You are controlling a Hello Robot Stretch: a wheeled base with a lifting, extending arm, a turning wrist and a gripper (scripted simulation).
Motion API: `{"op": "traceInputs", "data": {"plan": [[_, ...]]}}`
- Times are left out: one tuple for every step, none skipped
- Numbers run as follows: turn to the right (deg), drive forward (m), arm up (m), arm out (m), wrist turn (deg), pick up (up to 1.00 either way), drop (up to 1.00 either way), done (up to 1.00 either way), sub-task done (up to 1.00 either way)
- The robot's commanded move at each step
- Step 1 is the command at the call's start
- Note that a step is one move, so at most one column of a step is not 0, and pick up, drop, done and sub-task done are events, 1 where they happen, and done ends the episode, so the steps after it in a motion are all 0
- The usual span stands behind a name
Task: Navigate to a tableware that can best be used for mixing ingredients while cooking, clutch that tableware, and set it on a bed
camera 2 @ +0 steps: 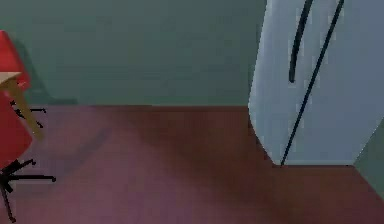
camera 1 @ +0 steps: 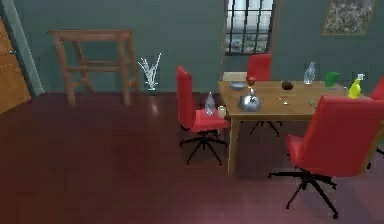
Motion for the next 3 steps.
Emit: {"op": "traceInputs", "data": {"plan": [[-24.0, 0.0, 0.0, 0.0, 0.0, 0.0, 0.0, 0.0, 0.0], [0.0, 1.0, 0.0, 0.0, 0.0, 0.0, 0.0, 0.0, 0.0], [0.0, 0.6, 0.0, 0.0, 0.0, 0.0, 0.0, 0.0, 0.0]]}}
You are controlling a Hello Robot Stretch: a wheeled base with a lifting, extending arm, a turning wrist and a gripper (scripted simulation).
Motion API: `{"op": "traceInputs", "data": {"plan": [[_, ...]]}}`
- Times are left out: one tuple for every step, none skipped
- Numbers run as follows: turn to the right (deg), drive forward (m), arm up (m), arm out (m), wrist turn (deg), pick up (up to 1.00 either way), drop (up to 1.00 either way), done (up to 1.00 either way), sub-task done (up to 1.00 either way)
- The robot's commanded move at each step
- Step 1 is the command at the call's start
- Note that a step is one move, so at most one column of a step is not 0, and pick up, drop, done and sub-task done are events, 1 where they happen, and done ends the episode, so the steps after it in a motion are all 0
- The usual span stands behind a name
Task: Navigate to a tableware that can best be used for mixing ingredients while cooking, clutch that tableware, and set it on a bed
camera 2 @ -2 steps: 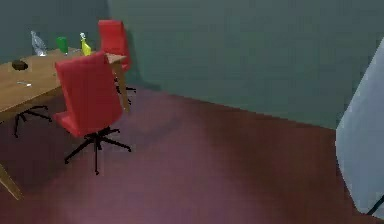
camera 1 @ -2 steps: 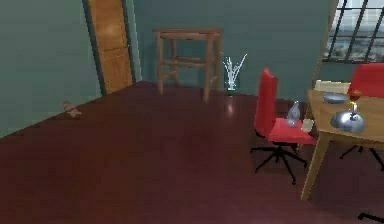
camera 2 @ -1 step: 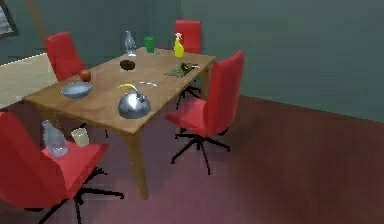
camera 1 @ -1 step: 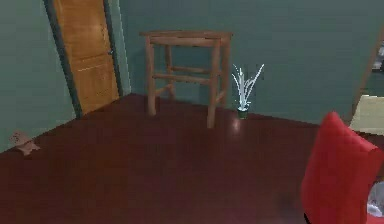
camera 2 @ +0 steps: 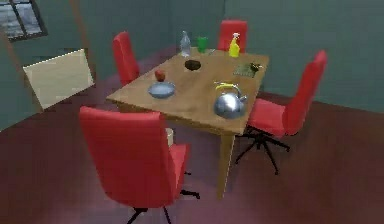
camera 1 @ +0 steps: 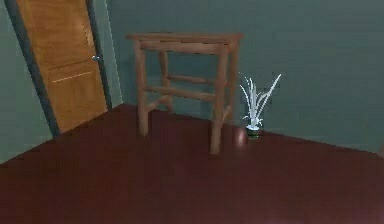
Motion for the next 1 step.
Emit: {"op": "traceInputs", "data": {"plan": [[18.0, 0.0, 0.0, 0.0, 0.0, 0.0, 0.0, 0.0, 0.0]]}}
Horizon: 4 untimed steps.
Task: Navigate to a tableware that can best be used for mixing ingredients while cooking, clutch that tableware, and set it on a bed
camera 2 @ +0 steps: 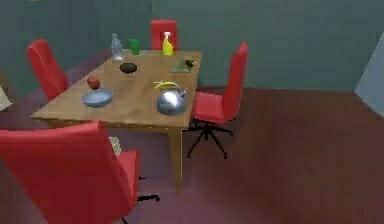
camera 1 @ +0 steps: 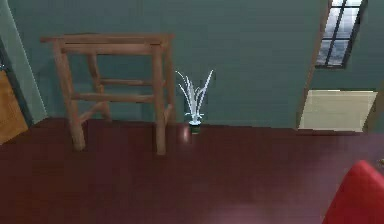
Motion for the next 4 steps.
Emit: {"op": "traceInputs", "data": {"plan": [[0.0, 0.6, 0.0, 0.0, 0.0, 0.0, 0.0, 0.0, 0.0], [45.0, 0.0, 0.0, 0.0, 0.0, 0.0, 0.0, 0.0, 0.0], [12.0, 0.0, 0.0, 0.0, 0.0, 0.0, 0.0, 0.0, 0.0], [0.0, 0.9, 0.0, 0.0, 0.0, 0.0, 0.0, 0.0, 0.0]]}}
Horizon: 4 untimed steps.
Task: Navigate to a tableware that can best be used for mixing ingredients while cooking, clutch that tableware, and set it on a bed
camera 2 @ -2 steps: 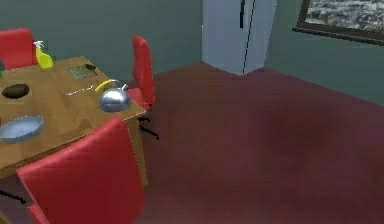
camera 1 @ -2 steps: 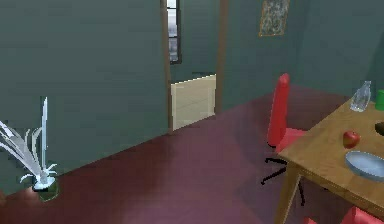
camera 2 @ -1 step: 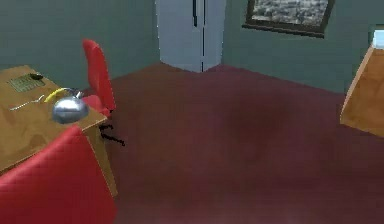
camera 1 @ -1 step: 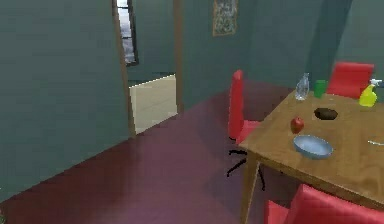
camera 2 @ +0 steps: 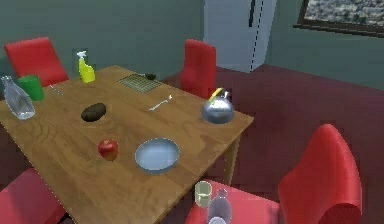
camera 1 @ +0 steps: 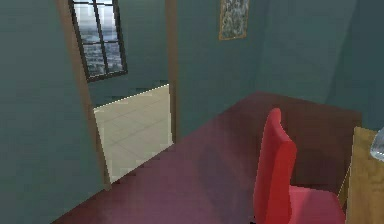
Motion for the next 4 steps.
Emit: {"op": "traceInputs", "data": {"plan": [[0.0, 0.0, 0.5, 0.0, 0.0, 0.0, 0.0, 0.0, 0.0], [0.0, 0.0, 0.36, 0.0, 0.0, 0.0, 0.0, 0.0, 0.0], [0.0, 0.0, 0.0, 0.28, 0.0, 0.0, 0.0, 0.0, 0.0], [0.0, 0.0, 0.0, 0.0, 45.0, 0.0, 0.0, 0.0, 0.0]]}}
